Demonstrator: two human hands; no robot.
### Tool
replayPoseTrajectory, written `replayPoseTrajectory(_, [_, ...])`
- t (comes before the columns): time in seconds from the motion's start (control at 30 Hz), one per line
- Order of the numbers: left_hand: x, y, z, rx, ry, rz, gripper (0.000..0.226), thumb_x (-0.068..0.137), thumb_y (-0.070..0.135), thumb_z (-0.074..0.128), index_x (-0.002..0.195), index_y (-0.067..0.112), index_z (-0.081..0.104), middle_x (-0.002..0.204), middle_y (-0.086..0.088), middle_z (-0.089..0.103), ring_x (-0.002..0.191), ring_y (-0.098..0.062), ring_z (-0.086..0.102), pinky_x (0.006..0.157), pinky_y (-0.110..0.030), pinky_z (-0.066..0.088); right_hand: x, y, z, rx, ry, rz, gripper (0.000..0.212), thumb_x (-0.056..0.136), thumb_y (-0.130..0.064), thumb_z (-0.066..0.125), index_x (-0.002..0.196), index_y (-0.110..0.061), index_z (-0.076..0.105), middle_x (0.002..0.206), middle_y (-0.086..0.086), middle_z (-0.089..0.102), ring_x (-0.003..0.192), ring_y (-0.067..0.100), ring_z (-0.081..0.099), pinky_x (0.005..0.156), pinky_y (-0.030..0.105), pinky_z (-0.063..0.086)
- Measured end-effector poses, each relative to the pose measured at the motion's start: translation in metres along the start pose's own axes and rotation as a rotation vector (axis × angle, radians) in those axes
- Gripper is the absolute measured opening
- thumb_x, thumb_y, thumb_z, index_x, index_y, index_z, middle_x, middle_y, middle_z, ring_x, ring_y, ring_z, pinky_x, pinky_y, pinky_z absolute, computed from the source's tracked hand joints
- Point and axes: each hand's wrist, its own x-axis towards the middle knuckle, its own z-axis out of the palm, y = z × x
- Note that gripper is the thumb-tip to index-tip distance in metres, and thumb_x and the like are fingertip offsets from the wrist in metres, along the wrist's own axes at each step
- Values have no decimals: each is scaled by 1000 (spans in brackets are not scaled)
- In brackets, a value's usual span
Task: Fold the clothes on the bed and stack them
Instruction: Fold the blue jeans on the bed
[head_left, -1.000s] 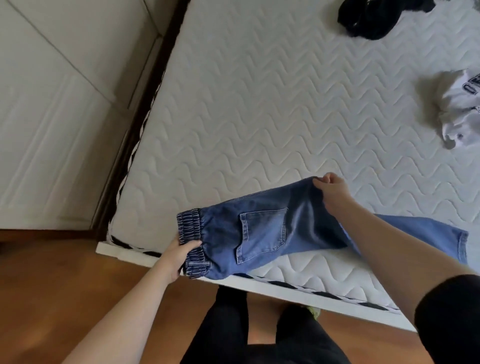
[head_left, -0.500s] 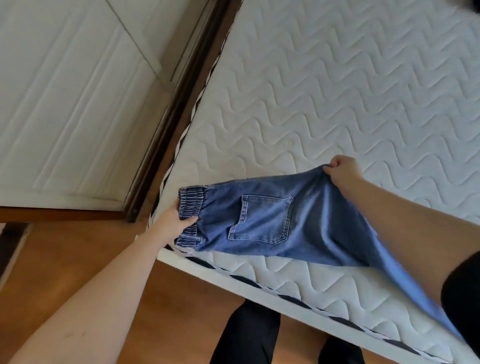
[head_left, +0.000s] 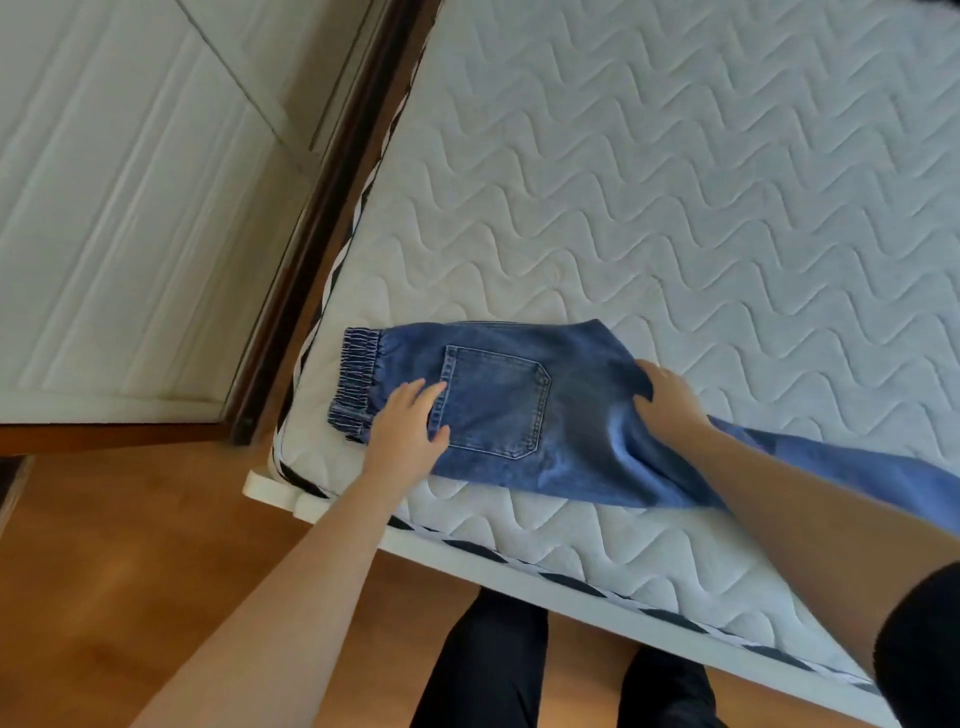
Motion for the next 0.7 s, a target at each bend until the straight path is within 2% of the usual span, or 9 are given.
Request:
replayPoseTrajectory(0.1, [-9, 45, 21, 35, -76, 122, 56, 96, 25, 58, 149, 23, 40, 156, -4, 34, 146, -22, 25, 115, -42, 30, -43, 46, 1, -47, -6, 32, 61, 95, -15, 56, 151, -16, 33, 152, 11, 40, 139, 31, 37, 114, 44, 31])
replayPoseTrajectory(0.27, [-19, 127, 60, 143, -198, 302, 56, 98, 23, 52, 151, 25, 35, 157, 0, 29, 147, -19, 20, 115, -36, 25, -90, 123, -14, -50, -32, 144, 61, 96, -25, 57, 152, -21, 32, 153, 8, 39, 139, 28, 38, 114, 41, 29])
replayPoseTrajectory(0.4, [-21, 196, 96, 278, -255, 466, 57, 97, 24, 51, 151, 23, 35, 158, -2, 30, 147, -19, 22, 114, -34, 25, -120, 191, -22, 25, 33, 158, 66, 94, -21, 59, 153, -20, 29, 155, 7, 36, 142, 28, 33, 116, 41, 27])
replayPoseTrajectory(0.7, [-52, 324, 191, 383, -411, 575, 56, 97, 25, 50, 151, 23, 34, 158, 0, 29, 146, -16, 21, 114, -35, 27, -199, 347, -28, 20, -17, 335, 87, 89, -31, 65, 156, -26, 11, 162, -1, 17, 148, 23, 18, 118, 45, 22])
